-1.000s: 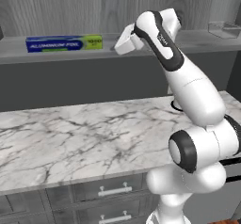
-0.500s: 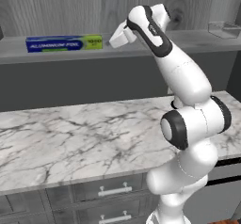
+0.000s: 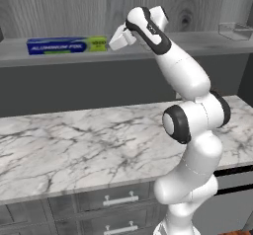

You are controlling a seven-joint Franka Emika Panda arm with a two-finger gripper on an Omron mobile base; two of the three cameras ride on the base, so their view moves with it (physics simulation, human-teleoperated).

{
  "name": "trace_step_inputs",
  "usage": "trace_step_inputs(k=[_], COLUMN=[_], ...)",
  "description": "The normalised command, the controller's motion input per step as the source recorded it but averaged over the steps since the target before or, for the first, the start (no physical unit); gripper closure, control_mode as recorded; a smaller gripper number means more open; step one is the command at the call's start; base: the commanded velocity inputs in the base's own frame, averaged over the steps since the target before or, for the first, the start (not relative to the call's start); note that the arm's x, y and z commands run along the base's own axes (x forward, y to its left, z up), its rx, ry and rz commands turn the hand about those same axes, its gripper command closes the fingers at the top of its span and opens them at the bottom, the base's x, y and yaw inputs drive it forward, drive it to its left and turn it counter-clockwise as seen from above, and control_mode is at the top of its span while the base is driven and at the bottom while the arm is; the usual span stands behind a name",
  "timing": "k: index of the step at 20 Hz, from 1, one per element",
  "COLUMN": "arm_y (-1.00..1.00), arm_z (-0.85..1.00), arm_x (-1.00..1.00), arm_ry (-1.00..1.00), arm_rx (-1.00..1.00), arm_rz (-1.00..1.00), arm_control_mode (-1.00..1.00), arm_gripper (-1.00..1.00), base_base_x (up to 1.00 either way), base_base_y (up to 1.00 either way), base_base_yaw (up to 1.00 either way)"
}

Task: Retrieve the tupperware and aluminum foil from the cabinet and place them on the dining counter near the plate with garlic and shrimp to prepare for storing leftovers.

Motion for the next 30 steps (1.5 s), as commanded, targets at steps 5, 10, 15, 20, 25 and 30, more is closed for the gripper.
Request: trace_step_inputs(k=[5,10,15,20,25,30], arm_y=[0.21,0.29,0.23,-0.19,-0.89,-0.98], arm_z=[-0.02,-0.32,-0.26,0.0,0.0,0.02], arm_x=[0.1,0.13,0.05,-0.29,-0.92,-1.0], arm_ry=[0.0,0.0,0.0,-0.04,-0.14,-0.15], arm_rx=[0.0,0.0,0.0,0.0,0.02,0.06], arm_rz=[0.05,0.06,0.03,-0.05,-0.15,-0.1], arm_control_mode=[-1.0,-1.0,-1.0,-1.0,-1.0,-1.0], arm_gripper=[-1.0,1.0,1.0,1.0,1.0,1.0], base_base_x=[0.0,0.0,0.0,0.0,0.0,0.0], base_base_y=[0.0,0.0,0.0,0.0,0.0,0.0], base_base_yaw=[0.0,0.0,0.0,0.0,0.0,0.0])
